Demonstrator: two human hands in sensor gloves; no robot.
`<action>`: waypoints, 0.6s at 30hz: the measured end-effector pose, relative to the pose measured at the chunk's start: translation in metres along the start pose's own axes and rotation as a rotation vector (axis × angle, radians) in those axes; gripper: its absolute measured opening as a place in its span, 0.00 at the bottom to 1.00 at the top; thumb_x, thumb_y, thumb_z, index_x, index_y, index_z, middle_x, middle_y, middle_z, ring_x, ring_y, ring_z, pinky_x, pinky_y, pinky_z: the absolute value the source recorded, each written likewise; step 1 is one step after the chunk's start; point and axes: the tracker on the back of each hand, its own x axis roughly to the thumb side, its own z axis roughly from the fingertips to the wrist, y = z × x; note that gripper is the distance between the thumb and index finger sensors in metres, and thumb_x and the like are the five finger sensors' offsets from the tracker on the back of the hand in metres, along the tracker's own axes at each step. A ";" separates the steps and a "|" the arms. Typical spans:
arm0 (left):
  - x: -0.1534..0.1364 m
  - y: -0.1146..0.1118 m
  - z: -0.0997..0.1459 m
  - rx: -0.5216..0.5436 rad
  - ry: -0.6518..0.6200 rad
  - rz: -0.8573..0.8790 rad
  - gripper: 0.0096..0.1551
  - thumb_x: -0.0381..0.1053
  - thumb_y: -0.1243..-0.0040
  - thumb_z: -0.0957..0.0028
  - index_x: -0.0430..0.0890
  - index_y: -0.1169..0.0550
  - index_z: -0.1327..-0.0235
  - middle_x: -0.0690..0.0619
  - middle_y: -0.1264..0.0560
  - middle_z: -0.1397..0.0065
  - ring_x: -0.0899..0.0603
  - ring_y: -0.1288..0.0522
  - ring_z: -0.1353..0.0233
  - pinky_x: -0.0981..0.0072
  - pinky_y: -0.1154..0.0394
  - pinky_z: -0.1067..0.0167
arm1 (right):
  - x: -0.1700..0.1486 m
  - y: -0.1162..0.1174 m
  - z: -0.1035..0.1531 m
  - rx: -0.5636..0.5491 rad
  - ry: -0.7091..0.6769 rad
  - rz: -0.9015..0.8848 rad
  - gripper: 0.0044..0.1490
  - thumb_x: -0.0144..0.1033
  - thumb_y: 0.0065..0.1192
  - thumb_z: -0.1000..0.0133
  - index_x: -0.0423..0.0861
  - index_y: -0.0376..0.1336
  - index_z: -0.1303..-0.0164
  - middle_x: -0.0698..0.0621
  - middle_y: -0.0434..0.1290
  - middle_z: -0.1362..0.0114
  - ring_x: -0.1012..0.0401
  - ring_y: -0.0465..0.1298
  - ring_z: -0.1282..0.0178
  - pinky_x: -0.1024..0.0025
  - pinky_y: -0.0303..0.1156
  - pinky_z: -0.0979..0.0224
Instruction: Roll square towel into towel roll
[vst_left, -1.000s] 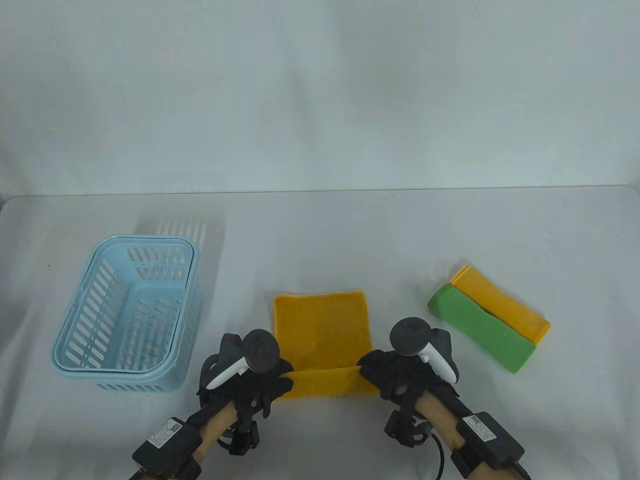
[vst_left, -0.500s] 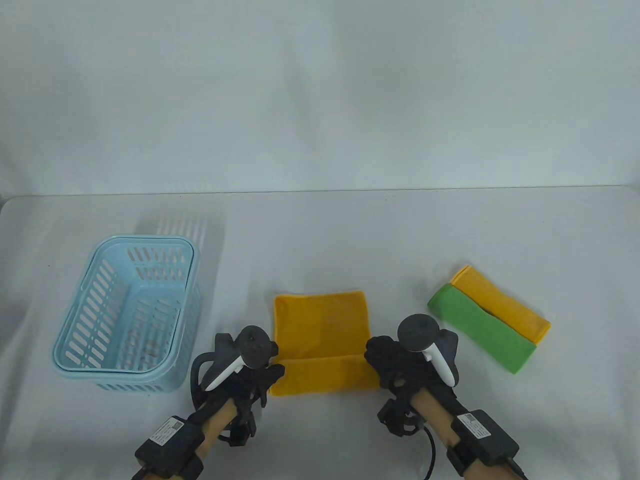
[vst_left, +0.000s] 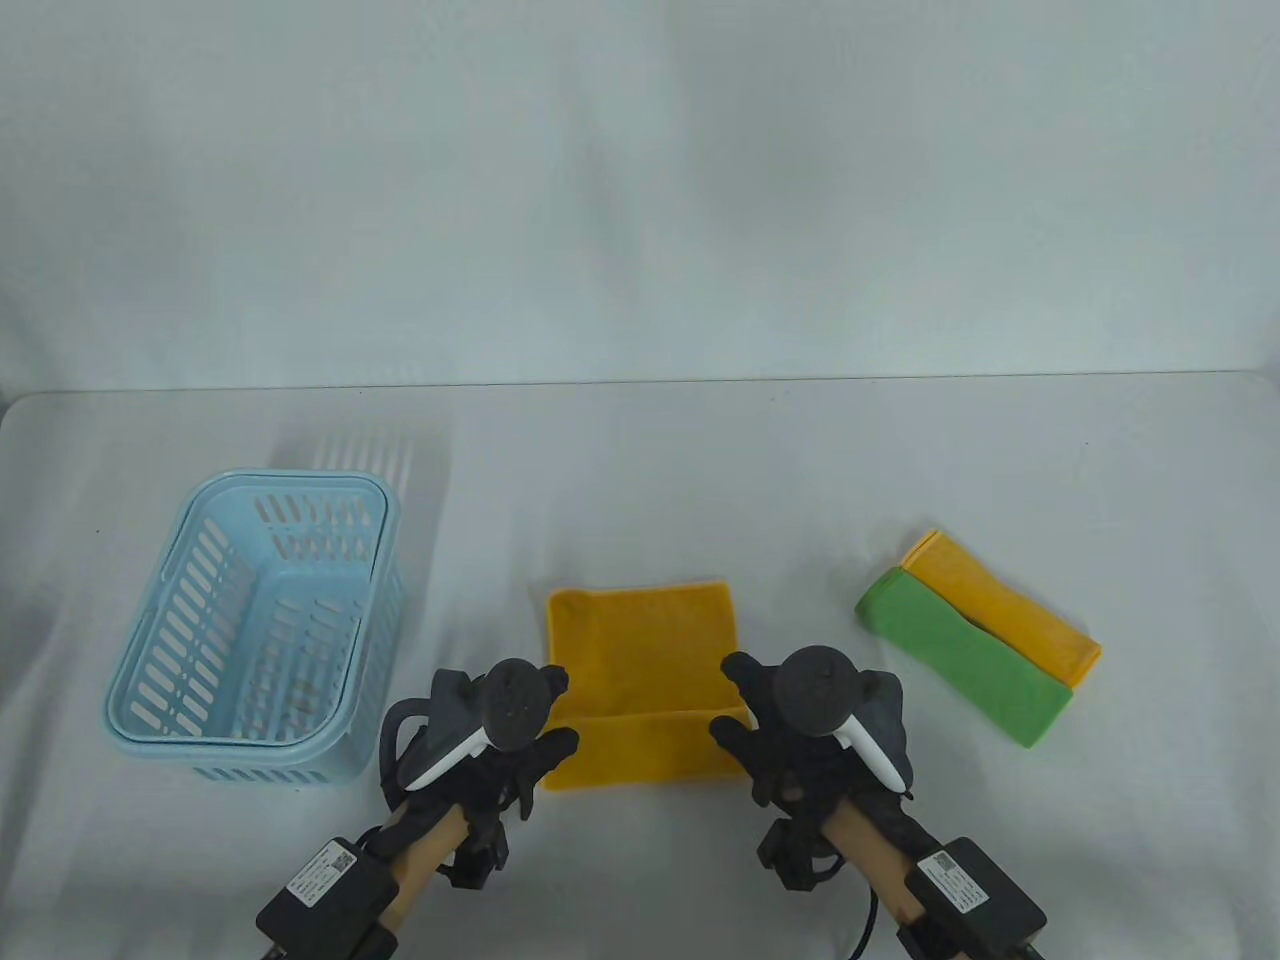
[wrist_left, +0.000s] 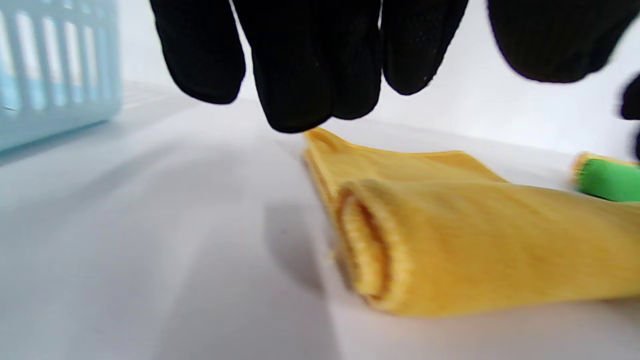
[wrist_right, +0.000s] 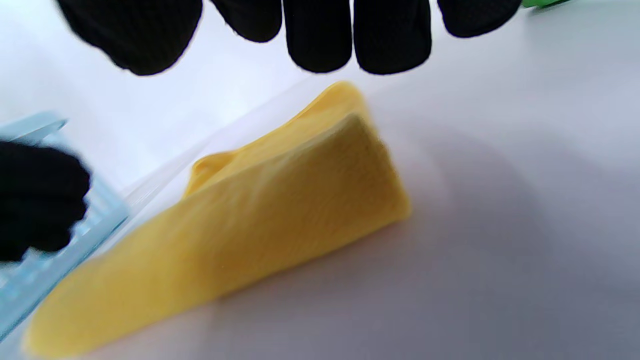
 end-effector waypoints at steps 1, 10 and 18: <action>0.004 -0.002 0.002 -0.015 -0.036 -0.019 0.43 0.65 0.41 0.61 0.59 0.34 0.27 0.56 0.32 0.23 0.44 0.27 0.27 0.44 0.31 0.29 | 0.004 0.004 0.001 0.020 -0.026 0.040 0.47 0.59 0.61 0.60 0.62 0.49 0.30 0.57 0.59 0.24 0.50 0.63 0.25 0.42 0.58 0.25; 0.024 -0.032 -0.006 -0.123 -0.102 -0.236 0.45 0.65 0.41 0.62 0.59 0.37 0.26 0.56 0.36 0.21 0.44 0.31 0.23 0.44 0.34 0.27 | 0.004 0.038 -0.008 0.173 0.015 0.308 0.49 0.58 0.64 0.61 0.66 0.47 0.30 0.62 0.51 0.20 0.50 0.54 0.18 0.41 0.52 0.21; 0.023 -0.049 -0.011 -0.172 -0.072 -0.314 0.53 0.64 0.38 0.62 0.59 0.48 0.24 0.58 0.46 0.19 0.46 0.39 0.21 0.46 0.38 0.24 | -0.002 0.046 -0.015 0.170 0.037 0.376 0.52 0.55 0.67 0.61 0.69 0.43 0.31 0.65 0.46 0.21 0.52 0.52 0.18 0.43 0.52 0.20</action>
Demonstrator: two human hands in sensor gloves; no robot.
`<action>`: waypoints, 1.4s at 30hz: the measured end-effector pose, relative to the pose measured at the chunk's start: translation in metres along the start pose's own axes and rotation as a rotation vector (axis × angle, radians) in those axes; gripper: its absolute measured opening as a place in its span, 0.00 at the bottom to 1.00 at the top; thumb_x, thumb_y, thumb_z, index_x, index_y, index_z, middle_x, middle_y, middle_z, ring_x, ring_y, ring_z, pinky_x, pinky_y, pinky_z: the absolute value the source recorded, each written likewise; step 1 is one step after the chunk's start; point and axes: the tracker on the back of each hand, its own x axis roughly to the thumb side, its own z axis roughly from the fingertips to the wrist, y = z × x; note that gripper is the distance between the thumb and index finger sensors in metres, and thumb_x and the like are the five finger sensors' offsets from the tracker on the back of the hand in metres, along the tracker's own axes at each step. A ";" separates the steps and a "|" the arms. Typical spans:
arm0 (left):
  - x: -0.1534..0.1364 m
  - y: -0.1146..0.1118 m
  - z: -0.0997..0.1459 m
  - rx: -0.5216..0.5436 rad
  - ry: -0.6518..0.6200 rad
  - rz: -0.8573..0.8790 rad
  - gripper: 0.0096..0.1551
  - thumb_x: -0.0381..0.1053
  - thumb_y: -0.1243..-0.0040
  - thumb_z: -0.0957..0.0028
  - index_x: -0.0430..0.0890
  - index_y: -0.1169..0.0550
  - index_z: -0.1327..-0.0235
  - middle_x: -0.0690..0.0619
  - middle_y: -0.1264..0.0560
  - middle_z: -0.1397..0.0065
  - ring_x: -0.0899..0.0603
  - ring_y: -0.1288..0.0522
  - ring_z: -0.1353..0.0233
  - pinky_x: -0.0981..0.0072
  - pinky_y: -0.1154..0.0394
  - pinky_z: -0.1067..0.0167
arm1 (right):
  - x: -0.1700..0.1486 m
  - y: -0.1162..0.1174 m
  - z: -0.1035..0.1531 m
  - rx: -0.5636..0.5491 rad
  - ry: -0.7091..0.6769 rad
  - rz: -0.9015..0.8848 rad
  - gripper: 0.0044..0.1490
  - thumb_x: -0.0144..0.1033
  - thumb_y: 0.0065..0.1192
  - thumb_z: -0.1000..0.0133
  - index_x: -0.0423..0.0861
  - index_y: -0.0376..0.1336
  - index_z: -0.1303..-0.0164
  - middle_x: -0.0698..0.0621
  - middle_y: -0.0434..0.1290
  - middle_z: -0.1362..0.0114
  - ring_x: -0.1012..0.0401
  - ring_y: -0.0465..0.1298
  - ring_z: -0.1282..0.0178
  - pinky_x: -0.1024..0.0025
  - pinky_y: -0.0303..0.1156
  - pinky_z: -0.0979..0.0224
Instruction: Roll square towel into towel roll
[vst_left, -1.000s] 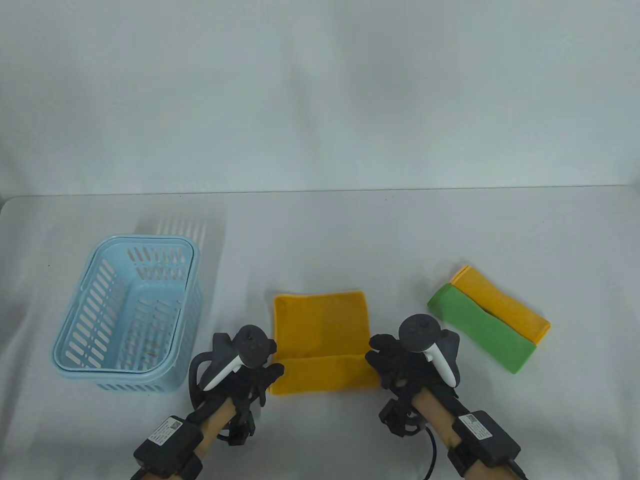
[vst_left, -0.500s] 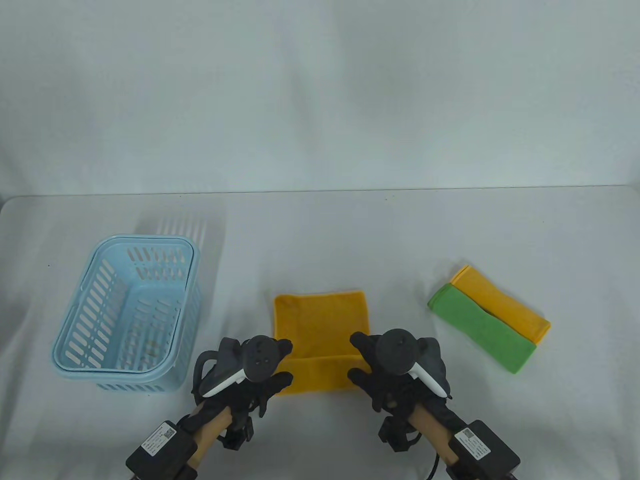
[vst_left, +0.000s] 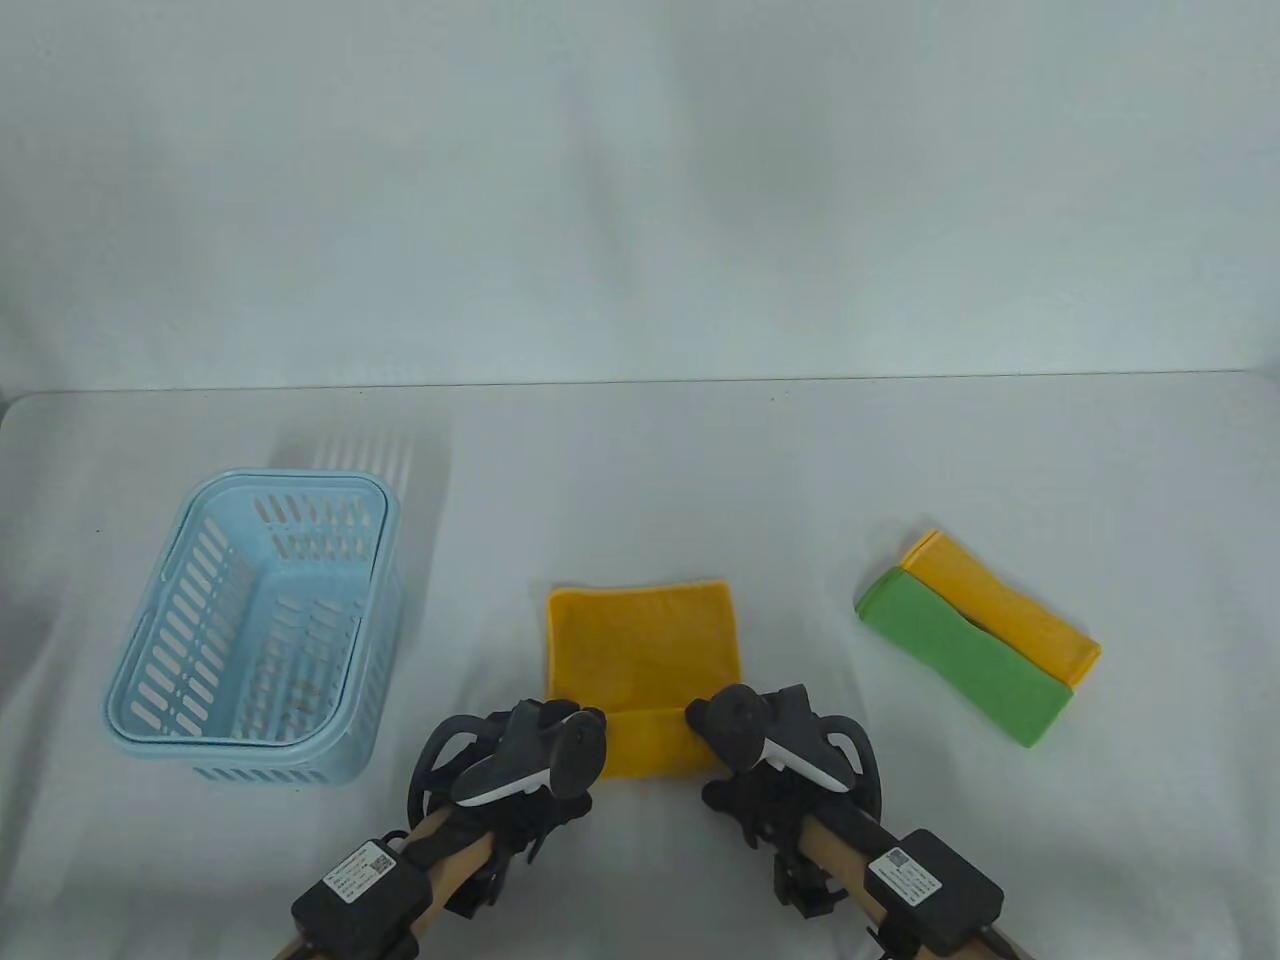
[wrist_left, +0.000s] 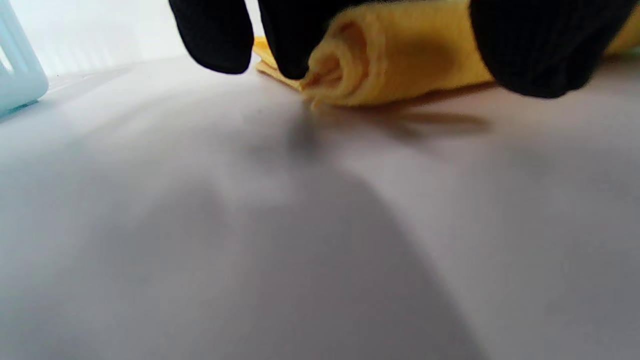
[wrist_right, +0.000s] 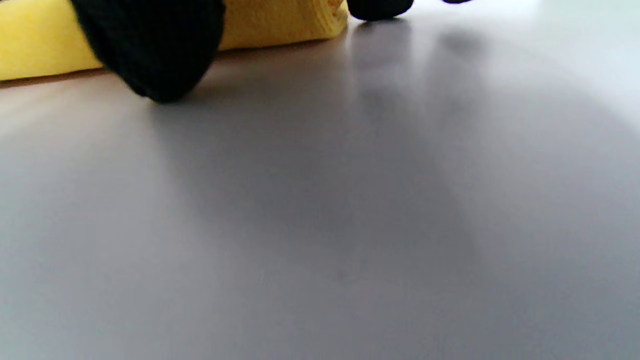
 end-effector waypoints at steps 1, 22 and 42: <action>0.000 -0.001 -0.001 -0.005 0.004 -0.006 0.53 0.63 0.38 0.62 0.59 0.49 0.24 0.58 0.48 0.19 0.46 0.40 0.21 0.46 0.38 0.23 | 0.000 -0.001 -0.001 -0.008 0.004 -0.010 0.50 0.53 0.67 0.60 0.69 0.44 0.31 0.65 0.47 0.21 0.52 0.53 0.18 0.43 0.52 0.20; -0.040 0.016 0.002 0.015 0.097 0.450 0.38 0.62 0.43 0.58 0.57 0.31 0.30 0.58 0.24 0.29 0.47 0.20 0.34 0.47 0.27 0.31 | -0.026 -0.022 0.001 -0.077 0.095 -0.459 0.39 0.54 0.62 0.58 0.62 0.58 0.34 0.57 0.74 0.34 0.52 0.70 0.30 0.45 0.64 0.27; -0.053 0.006 -0.002 -0.010 0.225 0.468 0.40 0.65 0.42 0.60 0.54 0.28 0.32 0.60 0.17 0.44 0.49 0.16 0.48 0.49 0.24 0.36 | -0.038 -0.021 0.000 -0.104 0.247 -0.422 0.38 0.57 0.63 0.60 0.60 0.63 0.37 0.55 0.79 0.46 0.53 0.76 0.45 0.47 0.68 0.33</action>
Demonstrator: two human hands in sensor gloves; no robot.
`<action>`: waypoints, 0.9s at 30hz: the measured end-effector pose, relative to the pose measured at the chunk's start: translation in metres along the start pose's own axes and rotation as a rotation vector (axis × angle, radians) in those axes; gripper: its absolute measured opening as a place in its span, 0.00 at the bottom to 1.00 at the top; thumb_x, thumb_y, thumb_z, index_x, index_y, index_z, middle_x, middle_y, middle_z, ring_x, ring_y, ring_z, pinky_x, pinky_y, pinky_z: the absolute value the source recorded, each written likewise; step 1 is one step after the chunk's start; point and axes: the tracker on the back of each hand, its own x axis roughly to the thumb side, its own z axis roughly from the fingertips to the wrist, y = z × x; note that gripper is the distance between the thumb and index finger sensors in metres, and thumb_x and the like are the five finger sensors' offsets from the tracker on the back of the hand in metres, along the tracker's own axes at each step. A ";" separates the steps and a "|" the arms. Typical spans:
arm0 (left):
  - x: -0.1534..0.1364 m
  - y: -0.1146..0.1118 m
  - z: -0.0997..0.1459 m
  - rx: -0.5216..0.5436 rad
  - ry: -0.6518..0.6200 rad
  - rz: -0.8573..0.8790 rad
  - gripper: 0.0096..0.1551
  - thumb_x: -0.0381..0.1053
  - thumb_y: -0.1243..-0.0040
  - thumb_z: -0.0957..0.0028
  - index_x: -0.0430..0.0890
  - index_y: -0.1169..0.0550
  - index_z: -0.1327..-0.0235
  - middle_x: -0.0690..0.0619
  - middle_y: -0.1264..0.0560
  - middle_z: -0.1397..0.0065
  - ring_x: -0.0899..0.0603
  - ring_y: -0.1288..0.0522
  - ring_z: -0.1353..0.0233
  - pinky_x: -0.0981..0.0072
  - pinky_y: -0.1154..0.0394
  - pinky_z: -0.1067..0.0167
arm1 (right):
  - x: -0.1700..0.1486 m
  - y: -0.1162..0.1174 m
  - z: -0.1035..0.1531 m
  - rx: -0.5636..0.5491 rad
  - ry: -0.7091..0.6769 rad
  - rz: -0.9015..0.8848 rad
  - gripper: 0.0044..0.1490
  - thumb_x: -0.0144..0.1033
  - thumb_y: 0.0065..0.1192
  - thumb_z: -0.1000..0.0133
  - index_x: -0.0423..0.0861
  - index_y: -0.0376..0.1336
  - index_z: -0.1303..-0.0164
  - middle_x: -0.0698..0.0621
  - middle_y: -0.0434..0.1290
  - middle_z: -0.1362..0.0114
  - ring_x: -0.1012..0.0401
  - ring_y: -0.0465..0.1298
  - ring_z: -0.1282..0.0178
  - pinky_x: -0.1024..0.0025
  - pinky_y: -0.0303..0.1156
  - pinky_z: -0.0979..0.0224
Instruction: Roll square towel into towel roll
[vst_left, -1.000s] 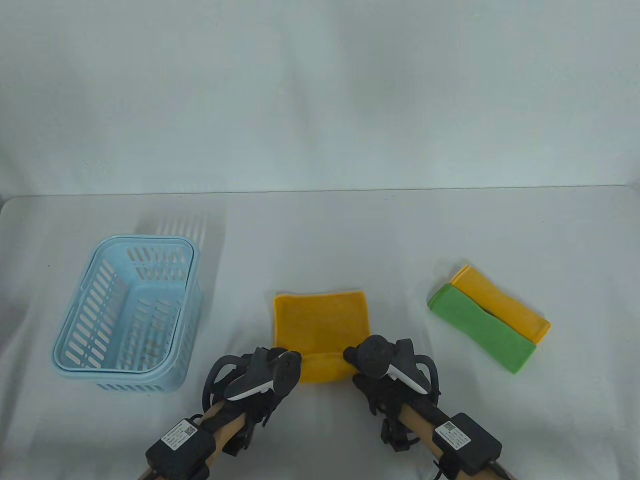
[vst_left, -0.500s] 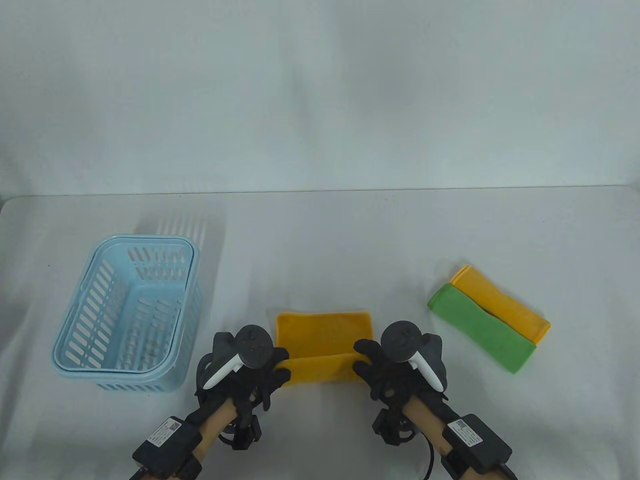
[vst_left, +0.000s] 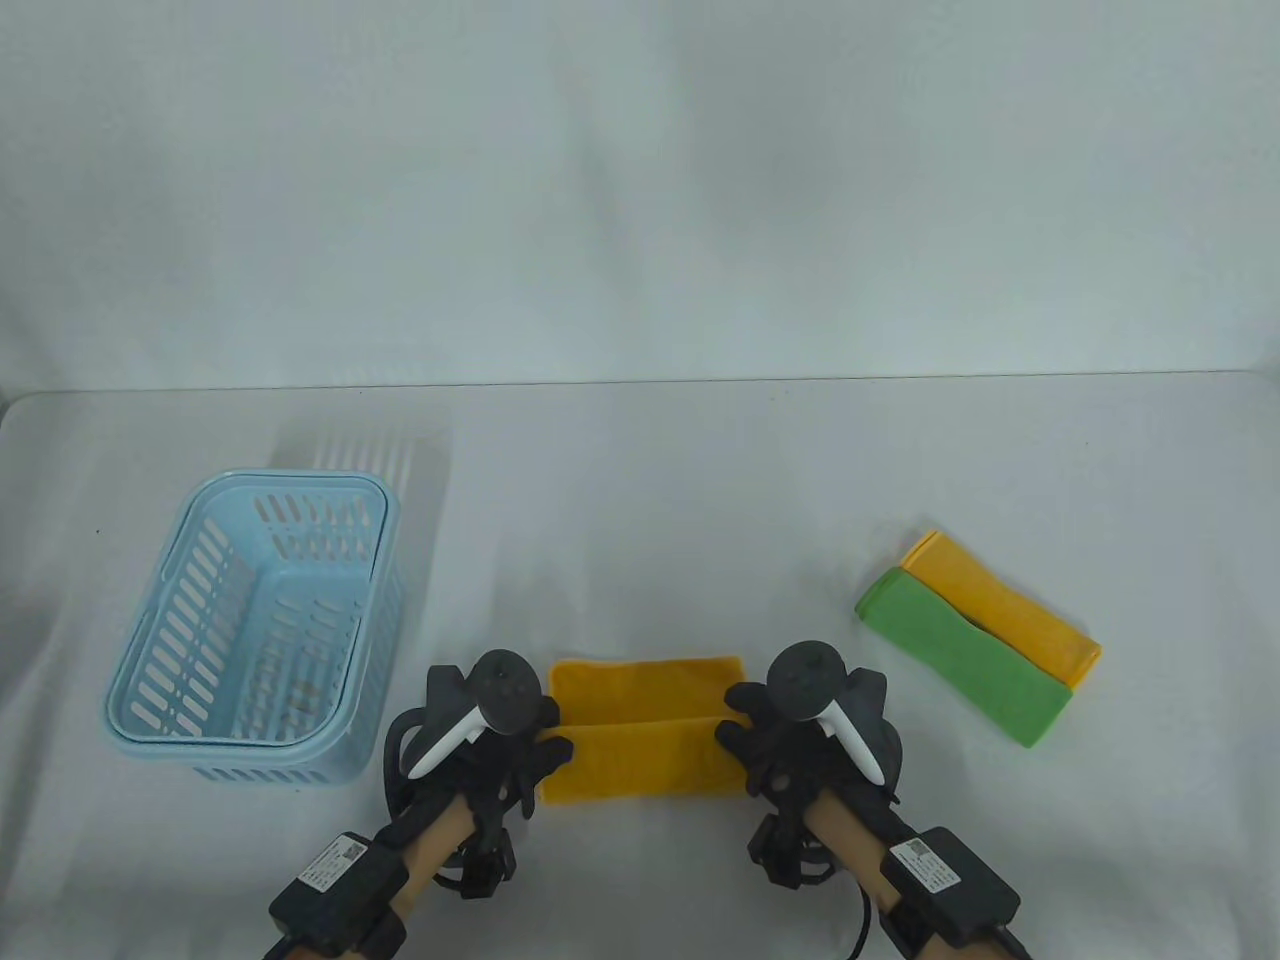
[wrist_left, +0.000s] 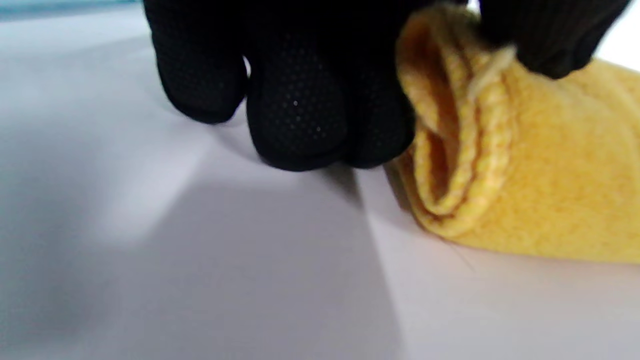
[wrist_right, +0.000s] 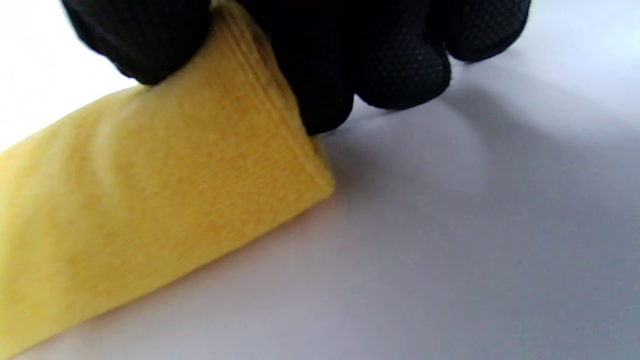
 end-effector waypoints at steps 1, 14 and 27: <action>-0.001 0.000 0.000 0.003 0.006 -0.001 0.40 0.65 0.42 0.60 0.55 0.28 0.31 0.60 0.18 0.43 0.49 0.16 0.48 0.49 0.25 0.36 | -0.001 -0.001 0.000 -0.005 0.005 0.005 0.38 0.57 0.63 0.60 0.60 0.63 0.37 0.55 0.79 0.45 0.53 0.76 0.45 0.47 0.68 0.33; 0.013 0.020 0.019 0.171 -0.076 -0.115 0.43 0.67 0.41 0.63 0.57 0.30 0.30 0.56 0.23 0.31 0.45 0.19 0.35 0.46 0.27 0.33 | 0.013 -0.021 0.021 -0.108 -0.121 0.020 0.41 0.56 0.63 0.60 0.59 0.59 0.34 0.55 0.74 0.35 0.51 0.73 0.35 0.45 0.66 0.30; 0.047 -0.016 0.020 0.046 -0.257 -0.389 0.47 0.65 0.40 0.62 0.59 0.39 0.26 0.57 0.39 0.21 0.45 0.33 0.23 0.45 0.34 0.27 | 0.035 0.020 0.028 0.048 -0.274 0.418 0.44 0.55 0.63 0.59 0.65 0.53 0.31 0.62 0.58 0.22 0.50 0.59 0.20 0.42 0.55 0.22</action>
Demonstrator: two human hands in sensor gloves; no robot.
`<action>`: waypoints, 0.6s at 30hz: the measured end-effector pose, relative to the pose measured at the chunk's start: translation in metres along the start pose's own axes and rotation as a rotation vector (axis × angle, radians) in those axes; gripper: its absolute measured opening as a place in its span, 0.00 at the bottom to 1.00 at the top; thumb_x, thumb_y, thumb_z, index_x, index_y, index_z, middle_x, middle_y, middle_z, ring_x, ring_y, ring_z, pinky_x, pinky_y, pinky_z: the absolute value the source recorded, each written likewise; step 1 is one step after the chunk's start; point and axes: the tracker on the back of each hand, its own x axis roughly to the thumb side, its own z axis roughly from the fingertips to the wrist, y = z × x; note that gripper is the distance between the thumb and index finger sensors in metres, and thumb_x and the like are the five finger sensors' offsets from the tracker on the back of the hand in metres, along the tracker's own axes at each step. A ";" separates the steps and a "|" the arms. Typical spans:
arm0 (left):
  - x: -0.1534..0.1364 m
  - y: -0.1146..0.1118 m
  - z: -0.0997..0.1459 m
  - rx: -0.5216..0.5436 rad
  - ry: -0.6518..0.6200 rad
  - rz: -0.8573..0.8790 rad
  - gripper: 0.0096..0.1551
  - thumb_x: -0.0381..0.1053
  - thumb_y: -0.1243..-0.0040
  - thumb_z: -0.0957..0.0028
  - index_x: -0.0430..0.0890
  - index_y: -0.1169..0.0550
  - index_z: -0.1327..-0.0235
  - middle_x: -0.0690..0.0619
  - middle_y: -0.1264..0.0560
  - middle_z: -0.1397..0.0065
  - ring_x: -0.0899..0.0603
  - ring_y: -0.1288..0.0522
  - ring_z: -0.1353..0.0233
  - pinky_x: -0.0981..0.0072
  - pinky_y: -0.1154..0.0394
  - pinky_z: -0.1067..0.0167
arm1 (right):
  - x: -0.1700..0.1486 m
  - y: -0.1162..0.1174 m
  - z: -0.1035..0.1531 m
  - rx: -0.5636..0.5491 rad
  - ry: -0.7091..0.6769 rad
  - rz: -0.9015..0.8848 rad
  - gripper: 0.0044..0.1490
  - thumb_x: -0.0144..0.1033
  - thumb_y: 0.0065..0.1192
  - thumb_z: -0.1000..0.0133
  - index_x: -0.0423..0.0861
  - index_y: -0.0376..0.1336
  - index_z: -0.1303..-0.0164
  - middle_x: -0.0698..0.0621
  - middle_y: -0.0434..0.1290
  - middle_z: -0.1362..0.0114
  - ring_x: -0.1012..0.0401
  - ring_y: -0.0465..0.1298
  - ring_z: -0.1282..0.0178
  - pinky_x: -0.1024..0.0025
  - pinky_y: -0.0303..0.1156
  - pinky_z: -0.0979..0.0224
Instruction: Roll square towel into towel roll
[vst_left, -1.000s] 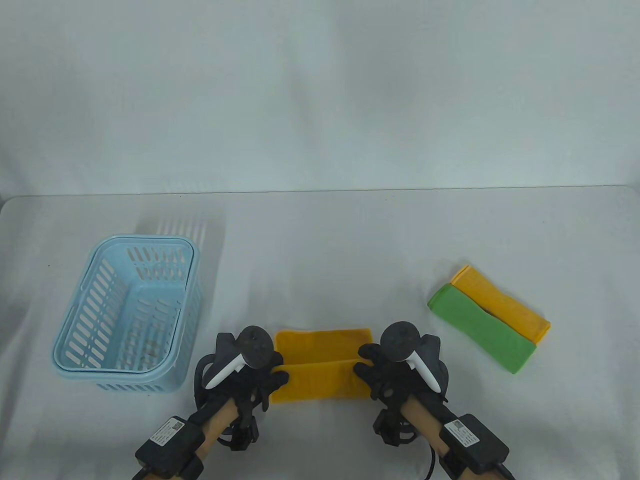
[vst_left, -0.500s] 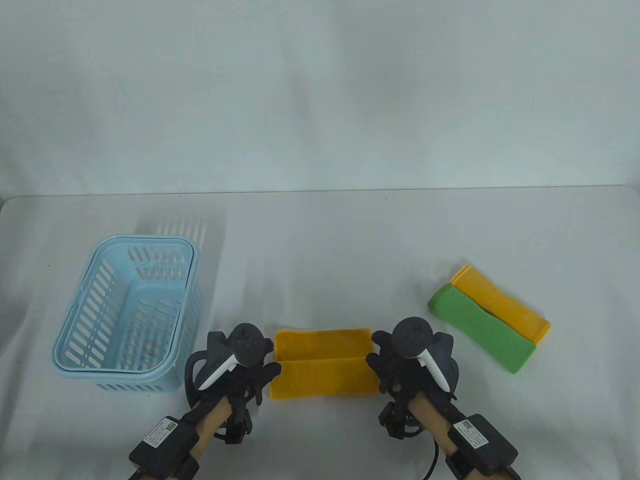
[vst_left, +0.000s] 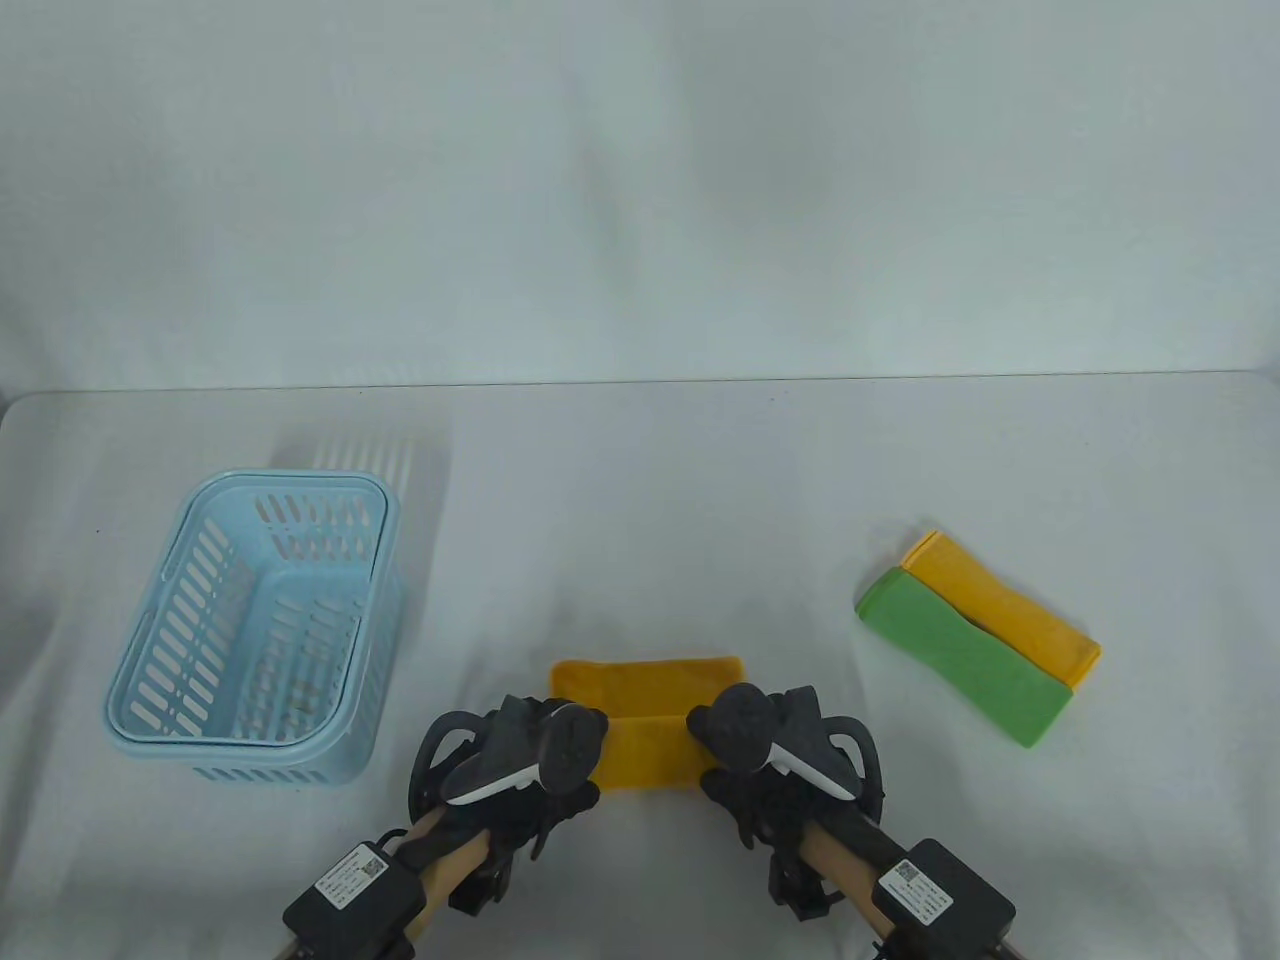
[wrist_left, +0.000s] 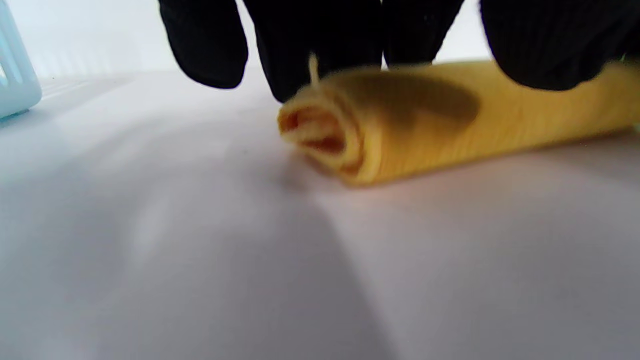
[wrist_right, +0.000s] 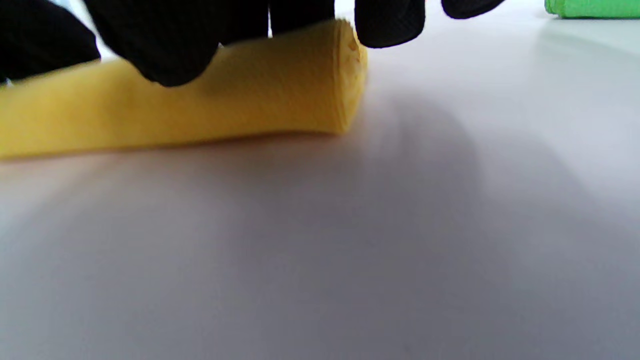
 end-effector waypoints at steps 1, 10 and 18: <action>0.001 -0.003 -0.001 -0.008 0.003 -0.016 0.48 0.66 0.40 0.62 0.59 0.40 0.25 0.57 0.40 0.20 0.45 0.35 0.22 0.44 0.35 0.26 | 0.001 0.002 -0.001 0.008 0.002 0.011 0.45 0.55 0.63 0.60 0.65 0.52 0.31 0.61 0.57 0.22 0.50 0.59 0.20 0.42 0.55 0.22; 0.000 -0.014 -0.007 -0.043 0.040 -0.064 0.51 0.63 0.40 0.61 0.61 0.50 0.25 0.59 0.49 0.19 0.47 0.42 0.20 0.46 0.39 0.23 | 0.003 0.013 -0.009 0.025 0.028 0.092 0.51 0.56 0.66 0.61 0.66 0.44 0.30 0.62 0.50 0.21 0.51 0.56 0.19 0.43 0.54 0.21; -0.007 -0.003 -0.007 -0.037 0.035 0.028 0.43 0.60 0.44 0.56 0.61 0.43 0.25 0.60 0.42 0.20 0.47 0.36 0.22 0.45 0.36 0.25 | -0.005 0.004 -0.012 -0.023 0.045 -0.046 0.40 0.50 0.60 0.56 0.66 0.52 0.32 0.61 0.58 0.22 0.51 0.62 0.21 0.44 0.58 0.23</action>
